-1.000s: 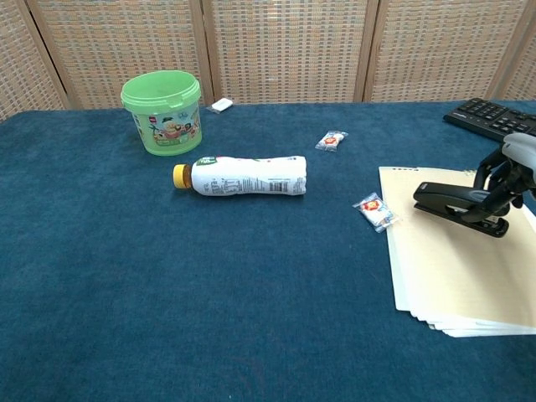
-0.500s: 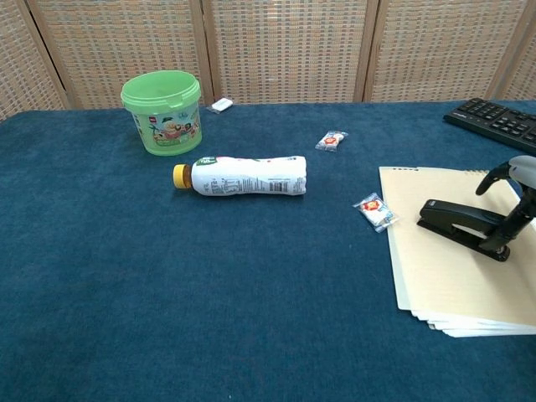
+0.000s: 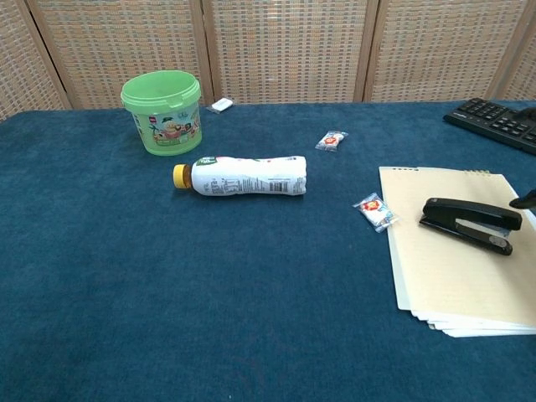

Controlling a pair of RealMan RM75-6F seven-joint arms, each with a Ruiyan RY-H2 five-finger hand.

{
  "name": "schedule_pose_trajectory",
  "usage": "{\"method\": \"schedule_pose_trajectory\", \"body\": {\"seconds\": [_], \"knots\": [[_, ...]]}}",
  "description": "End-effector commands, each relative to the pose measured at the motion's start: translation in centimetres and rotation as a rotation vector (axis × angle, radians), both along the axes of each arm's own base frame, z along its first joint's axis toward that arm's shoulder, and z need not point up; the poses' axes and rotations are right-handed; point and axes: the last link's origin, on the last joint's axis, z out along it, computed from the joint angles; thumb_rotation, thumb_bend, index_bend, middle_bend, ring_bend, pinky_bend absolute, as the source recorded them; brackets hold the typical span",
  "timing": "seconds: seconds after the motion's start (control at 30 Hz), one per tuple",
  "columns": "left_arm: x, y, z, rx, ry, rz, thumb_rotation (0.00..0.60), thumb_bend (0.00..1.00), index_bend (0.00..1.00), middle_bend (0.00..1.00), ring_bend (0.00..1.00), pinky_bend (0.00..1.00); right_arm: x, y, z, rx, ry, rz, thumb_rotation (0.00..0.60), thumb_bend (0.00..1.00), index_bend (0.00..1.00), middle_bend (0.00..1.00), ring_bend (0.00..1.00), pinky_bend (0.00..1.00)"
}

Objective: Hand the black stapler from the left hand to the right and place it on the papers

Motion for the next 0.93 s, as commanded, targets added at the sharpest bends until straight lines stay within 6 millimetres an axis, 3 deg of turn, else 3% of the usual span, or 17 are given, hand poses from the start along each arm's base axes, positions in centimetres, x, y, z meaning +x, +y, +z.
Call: {"method": "schedule_pose_trajectory", "body": {"seconds": [0.03,0.37,0.47,0.53,0.63,0.93], "knots": [[0.1,0.0,0.2,0.014,-0.006,0.001,0.6,0.35,0.12,0.0,0.0,0.0,0.0,1.8,2.1,-0.03,-0.039,0.061,0.6,0.13,0.0,0.0,0.0,0.0],[1.1,-0.3,0.2,0.053,-0.011,0.005,0.6,0.35,0.09,0.0,0.0,0.0,-0.2,6.6,3.1,0.025,-0.115,0.264,0.6,0.13,0.0,0.0,0.0,0.0],[1.3,-0.7,-0.2,0.057,-0.007,0.017,0.6,0.26,0.08,0.0,0.0,0.0,-1.2,8.1,3.1,0.068,-0.083,0.348,0.6,0.12,0.0,0.0,0.0,0.0],[1.3,-0.7,-0.3,0.06,-0.006,0.023,0.6,0.17,0.06,0.0,0.0,0.0,-1.5,8.5,3.0,0.076,-0.076,0.369,0.6,0.11,0.0,0.0,0.0,0.0],[1.4,-0.7,-0.4,0.077,0.003,0.033,0.6,0.13,0.04,0.0,0.0,0.0,-2.6,9.3,2.9,0.103,-0.035,0.421,0.6,0.09,0.0,0.0,0.0,0.0],[1.4,-0.6,-1.1,0.075,0.012,0.035,0.6,0.13,0.04,0.0,0.0,0.0,-5.4,10.4,2.6,0.123,0.01,0.447,0.6,0.09,0.0,0.0,0.0,0.0]]}}
